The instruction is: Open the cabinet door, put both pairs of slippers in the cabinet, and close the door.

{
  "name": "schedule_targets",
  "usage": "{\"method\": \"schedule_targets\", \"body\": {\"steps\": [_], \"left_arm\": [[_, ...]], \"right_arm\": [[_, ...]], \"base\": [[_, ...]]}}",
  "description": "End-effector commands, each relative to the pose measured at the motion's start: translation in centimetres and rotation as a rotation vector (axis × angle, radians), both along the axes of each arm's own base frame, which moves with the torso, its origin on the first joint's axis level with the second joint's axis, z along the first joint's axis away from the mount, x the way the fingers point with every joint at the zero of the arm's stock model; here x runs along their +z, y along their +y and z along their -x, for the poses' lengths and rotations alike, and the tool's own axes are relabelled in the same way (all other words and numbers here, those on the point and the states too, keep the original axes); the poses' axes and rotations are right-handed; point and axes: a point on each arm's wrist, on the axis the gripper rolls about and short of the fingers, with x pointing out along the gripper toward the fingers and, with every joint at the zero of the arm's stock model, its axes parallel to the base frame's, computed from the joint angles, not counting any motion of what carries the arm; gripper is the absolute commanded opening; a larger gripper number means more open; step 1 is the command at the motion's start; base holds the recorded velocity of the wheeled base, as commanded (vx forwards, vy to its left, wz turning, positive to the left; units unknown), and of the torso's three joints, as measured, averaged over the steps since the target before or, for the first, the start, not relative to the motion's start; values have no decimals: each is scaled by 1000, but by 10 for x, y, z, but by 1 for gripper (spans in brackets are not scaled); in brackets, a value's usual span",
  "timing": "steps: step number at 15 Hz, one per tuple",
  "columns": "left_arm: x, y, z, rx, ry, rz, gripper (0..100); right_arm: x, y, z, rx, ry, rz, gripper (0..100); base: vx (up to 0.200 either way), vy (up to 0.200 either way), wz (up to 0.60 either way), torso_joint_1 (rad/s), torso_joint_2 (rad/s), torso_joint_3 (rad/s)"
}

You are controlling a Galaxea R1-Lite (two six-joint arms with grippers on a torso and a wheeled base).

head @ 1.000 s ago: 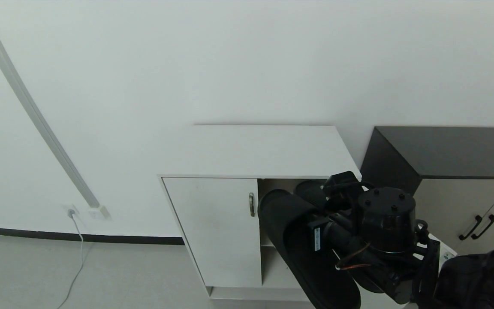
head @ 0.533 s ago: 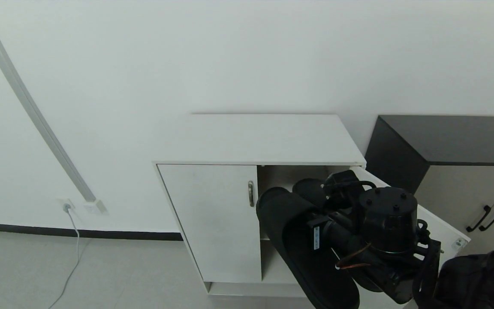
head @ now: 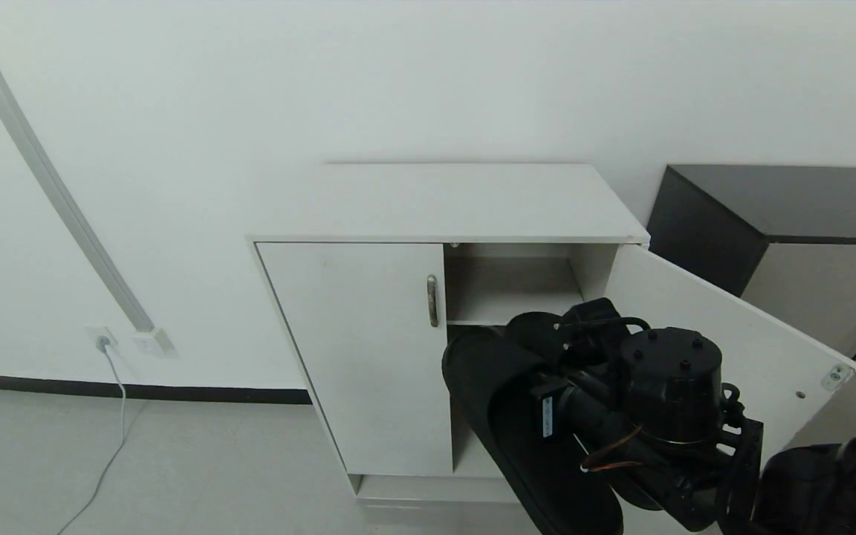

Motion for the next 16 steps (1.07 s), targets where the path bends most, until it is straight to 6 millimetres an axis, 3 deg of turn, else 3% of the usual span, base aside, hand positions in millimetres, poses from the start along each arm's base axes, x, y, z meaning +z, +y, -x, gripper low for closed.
{"method": "schedule_targets", "body": {"steps": [1, 16], "left_arm": [[0, 0, 0, -1, 0, -1, 0], [0, 0, 0, -1, 1, -1, 0]], "right_arm": [[-1, 1, 0, 3, 2, 3, 0], [-6, 2, 2, 8, 13, 15, 0]], "base": [[0, 0, 0, -193, 515, 325], [0, 0, 0, -136, 475, 335]]}}
